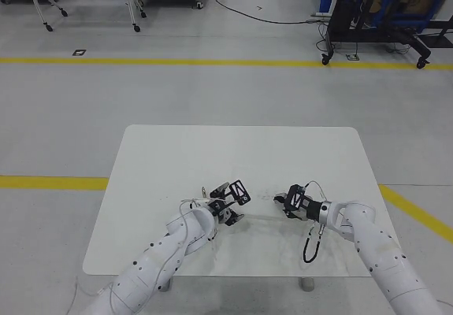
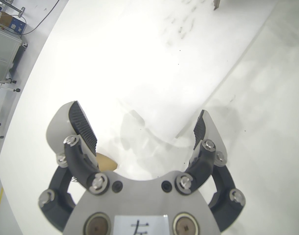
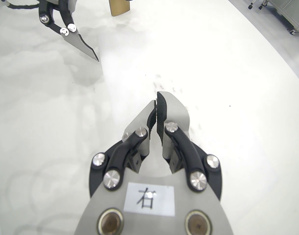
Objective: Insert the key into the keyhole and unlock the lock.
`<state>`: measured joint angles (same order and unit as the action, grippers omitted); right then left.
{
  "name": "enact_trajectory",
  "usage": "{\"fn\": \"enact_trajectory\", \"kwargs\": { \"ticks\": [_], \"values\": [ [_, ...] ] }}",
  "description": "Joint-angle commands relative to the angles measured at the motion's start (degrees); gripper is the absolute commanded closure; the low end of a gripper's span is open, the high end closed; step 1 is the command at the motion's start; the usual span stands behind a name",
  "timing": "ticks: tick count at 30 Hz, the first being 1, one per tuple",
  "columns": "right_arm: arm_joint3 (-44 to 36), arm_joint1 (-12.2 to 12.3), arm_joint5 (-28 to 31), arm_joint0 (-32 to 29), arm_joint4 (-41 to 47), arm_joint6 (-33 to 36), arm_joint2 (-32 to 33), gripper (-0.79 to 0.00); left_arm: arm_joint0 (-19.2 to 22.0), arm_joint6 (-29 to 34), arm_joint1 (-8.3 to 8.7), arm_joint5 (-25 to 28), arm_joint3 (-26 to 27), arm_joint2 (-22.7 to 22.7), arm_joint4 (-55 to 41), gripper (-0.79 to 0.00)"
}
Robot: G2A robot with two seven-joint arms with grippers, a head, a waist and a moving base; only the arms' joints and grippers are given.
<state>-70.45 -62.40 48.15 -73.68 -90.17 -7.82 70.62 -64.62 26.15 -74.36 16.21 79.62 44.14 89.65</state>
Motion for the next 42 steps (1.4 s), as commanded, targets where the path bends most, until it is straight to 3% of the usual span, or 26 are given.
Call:
{"fn": "enact_trajectory", "kwargs": {
  "ticks": [1, 8, 11, 15, 21, 28, 33, 42],
  "values": [
    [0.0, 0.0, 0.0, 0.0, 0.0, 0.0, 0.0, 0.0, 0.01, -0.16, -0.11, 0.07, -0.13, 0.03, -0.24, -0.785],
    [0.0, 0.0, 0.0, 0.0, 0.0, 0.0, 0.0, 0.0, -0.65, -0.28, -0.32, 2.93, 2.9, 4.37, -14.05, -0.785],
    [0.0, 0.0, 0.0, 0.0, 0.0, 0.0, 0.0, 0.0, 0.15, 0.21, -0.26, 1.22, 2.96, 5.57, -13.34, -0.785],
    [0.0, 0.0, 0.0, 0.0, 0.0, 0.0, 0.0, 0.0, 0.88, -4.48, -1.19, -5.57, 0.42, 4.48, -11.76, -0.785],
    [0.0, 0.0, 0.0, 0.0, 0.0, 0.0, 0.0, 0.0, 3.2, -11.26, -3.16, -9.62, -7.84, 0.48, -10.37, -0.785],
    [0.0, 0.0, 0.0, 0.0, 0.0, 0.0, 0.0, 0.0, 6.02, -9.78, -4.47, -6.88, -12.74, -4.05, -3.67, -0.785],
    [0.0, 0.0, 0.0, 0.0, 0.0, 0.0, 0.0, 0.0, 6.34, -8.96, -4.26, -3.54, -12.24, -4.65, 0.4, -0.785],
    [-0.56, -0.04, -1.16, -0.46, 0.86, -0.65, 0.18, 0.0, 5.57, -7.57, -3.97, -2.41, -9.97, -3.5, 2.99, -0.785]
  ]
}}
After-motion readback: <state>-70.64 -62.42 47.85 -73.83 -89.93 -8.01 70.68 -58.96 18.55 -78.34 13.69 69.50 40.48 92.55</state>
